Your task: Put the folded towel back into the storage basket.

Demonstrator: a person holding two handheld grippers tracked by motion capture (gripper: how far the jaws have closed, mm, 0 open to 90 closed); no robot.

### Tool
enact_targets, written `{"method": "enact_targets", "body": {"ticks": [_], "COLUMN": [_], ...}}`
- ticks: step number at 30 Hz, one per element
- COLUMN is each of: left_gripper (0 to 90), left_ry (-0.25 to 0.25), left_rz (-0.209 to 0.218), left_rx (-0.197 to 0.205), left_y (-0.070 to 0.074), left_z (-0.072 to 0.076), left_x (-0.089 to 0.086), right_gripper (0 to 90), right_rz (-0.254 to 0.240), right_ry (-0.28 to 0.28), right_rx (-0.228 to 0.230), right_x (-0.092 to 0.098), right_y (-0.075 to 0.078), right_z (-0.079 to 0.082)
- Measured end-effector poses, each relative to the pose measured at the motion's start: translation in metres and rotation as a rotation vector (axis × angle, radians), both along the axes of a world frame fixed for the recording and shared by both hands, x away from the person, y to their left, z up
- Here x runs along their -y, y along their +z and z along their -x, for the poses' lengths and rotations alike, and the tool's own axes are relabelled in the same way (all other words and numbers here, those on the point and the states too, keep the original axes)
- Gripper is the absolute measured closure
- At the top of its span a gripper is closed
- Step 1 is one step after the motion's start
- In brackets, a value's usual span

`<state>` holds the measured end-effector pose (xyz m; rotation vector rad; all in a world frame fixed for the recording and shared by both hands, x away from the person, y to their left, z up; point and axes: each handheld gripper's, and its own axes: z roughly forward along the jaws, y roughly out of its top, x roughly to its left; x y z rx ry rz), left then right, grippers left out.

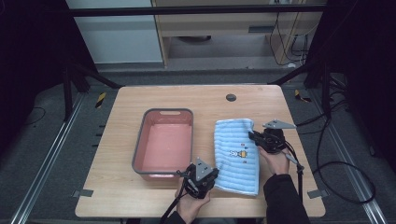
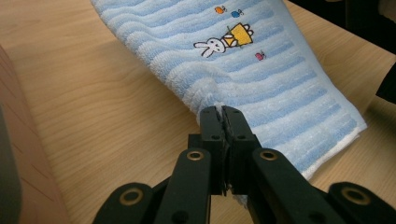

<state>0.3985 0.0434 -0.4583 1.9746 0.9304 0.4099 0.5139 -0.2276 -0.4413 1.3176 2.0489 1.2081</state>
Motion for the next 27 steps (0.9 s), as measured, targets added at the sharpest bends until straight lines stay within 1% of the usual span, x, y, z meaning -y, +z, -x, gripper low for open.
{"method": "enact_targets", "body": {"ticks": [2,5,6,7,8,9,10,11,12,14,16,17,18,19,20,21,22,23,26,27], "left_gripper": [88.0,88.0,88.0,88.0,88.0,88.1,88.0,88.0,88.0,88.0,88.0,88.0,88.0,88.0,88.0,88.0,88.1,88.1,88.0,88.1], "left_ry": [-0.002,-0.005,-0.005,-0.002,-0.002,-0.003,-0.007,-0.007,-0.009,-0.011,-0.015,-0.015,-0.017,-0.016,-0.016,-0.012,-0.012,-0.007,-0.004,0.002], "left_rz": [0.003,0.007,0.007,0.015,0.015,0.016,0.018,0.018,0.019,0.022,0.022,0.025,0.028,0.031,0.031,0.033,0.033,0.035,0.036,0.037], "left_rx": [0.008,0.024,0.024,0.029,0.029,0.032,0.045,0.045,0.05,0.054,0.06,0.059,0.059,0.066,0.066,0.081,0.081,0.09,0.098,0.104], "left_y": [0.004,0.012,0.012,0.015,0.015,0.017,0.022,0.022,0.026,0.028,0.032,0.034,0.036,0.041,0.041,0.047,0.047,0.052,0.056,0.059], "left_z": [0.001,0.002,0.002,0.002,0.002,0.002,0.003,0.003,0.004,0.004,0.004,0.004,0.004,0.004,0.004,0.004,0.004,0.004,0.003,0.002], "left_x": [0.0,-0.003,-0.003,-0.003,-0.003,-0.004,-0.005,-0.005,-0.006,-0.007,-0.008,-0.009,-0.01,-0.012,-0.012,-0.015,-0.015,-0.016,-0.018,-0.021], "right_gripper": [82.7,82.8,82.8,82.8,82.8,82.9,82.9,82.9,82.9,82.9,83.0,83.0,83.0,83.0,83.0,83.0,83.0,83.0,83.1,83.1], "right_rz": [0.006,-0.005,-0.005,-0.006,-0.009,-0.009,-0.012,-0.01,-0.008,-0.009,-0.01,-0.014,-0.014,-0.021,-0.021,-0.027,-0.027,-0.035,-0.035,-0.031], "right_ry": [0.0,-0.004,-0.004,-0.007,-0.007,-0.009,-0.008,-0.007,-0.007,-0.008,-0.005,-0.002,-0.002,0.0,0.0,0.002,0.002,0.006,0.009,0.013], "right_rx": [0.009,0.035,0.035,0.044,0.048,0.049,0.059,0.062,0.068,0.074,0.09,0.103,0.103,0.119,0.119,0.132,0.132,0.143,0.146,0.152], "right_x": [0.0,0.002,0.002,0.002,0.002,0.002,0.001,0.001,0.0,0.0,-0.001,-0.002,-0.002,-0.003,-0.003,-0.004,-0.004,-0.006,-0.009,-0.014], "right_y": [0.003,0.012,0.012,0.017,0.018,0.02,0.023,0.024,0.026,0.028,0.033,0.039,0.039,0.045,0.045,0.051,0.051,0.056,0.06,0.064], "right_z": [0.001,0.004,0.004,0.006,0.006,0.007,0.007,0.008,0.008,0.009,0.01,0.012,0.012,0.013,0.013,0.013,0.013,0.013,0.011,0.009]}}
